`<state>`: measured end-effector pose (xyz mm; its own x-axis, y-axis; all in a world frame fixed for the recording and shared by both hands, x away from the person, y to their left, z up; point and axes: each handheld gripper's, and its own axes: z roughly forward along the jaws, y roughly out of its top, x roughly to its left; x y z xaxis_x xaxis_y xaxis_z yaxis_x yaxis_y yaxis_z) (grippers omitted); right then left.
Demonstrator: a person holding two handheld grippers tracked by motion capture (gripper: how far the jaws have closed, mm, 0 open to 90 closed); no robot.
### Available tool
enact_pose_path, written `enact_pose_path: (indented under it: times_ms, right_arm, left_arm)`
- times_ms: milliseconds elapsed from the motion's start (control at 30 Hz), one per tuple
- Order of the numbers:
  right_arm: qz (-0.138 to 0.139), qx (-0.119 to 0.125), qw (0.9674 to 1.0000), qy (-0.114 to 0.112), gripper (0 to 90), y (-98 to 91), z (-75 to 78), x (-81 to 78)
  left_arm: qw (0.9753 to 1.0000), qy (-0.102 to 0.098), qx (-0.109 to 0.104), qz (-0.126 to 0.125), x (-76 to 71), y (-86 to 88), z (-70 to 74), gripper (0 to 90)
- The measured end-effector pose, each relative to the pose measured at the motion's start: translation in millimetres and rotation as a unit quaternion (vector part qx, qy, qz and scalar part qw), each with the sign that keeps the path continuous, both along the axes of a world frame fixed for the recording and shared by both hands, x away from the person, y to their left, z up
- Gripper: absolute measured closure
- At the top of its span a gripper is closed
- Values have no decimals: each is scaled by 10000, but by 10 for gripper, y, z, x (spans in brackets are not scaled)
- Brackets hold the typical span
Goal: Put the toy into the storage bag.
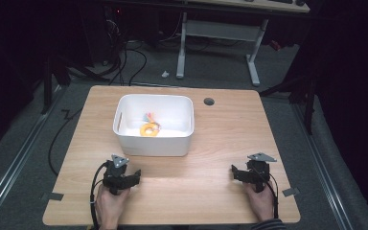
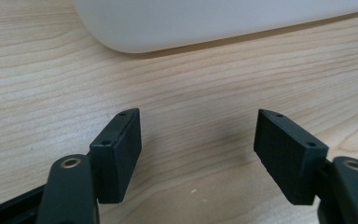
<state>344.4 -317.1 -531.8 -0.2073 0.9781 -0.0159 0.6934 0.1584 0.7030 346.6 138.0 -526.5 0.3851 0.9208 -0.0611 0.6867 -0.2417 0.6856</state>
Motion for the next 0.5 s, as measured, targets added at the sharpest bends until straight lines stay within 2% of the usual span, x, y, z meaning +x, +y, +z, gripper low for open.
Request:
enact_pose_path:
  times_ms: [133,200,500]
  right_arm:
    - [-3,-1,10000,1,122,0,0,0]
    - [-2,-3,10000,0,122,-1,0,0]
    - [-4,2,10000,2,123,0,0,-2]
  left_arm:
    - [9996,-231,164,-20,-10,-47,-41,317]
    - [9989,-465,60,2,-31,-59,-95,291]
    - [9990,-438,57,-37,-19,-62,-96,245]
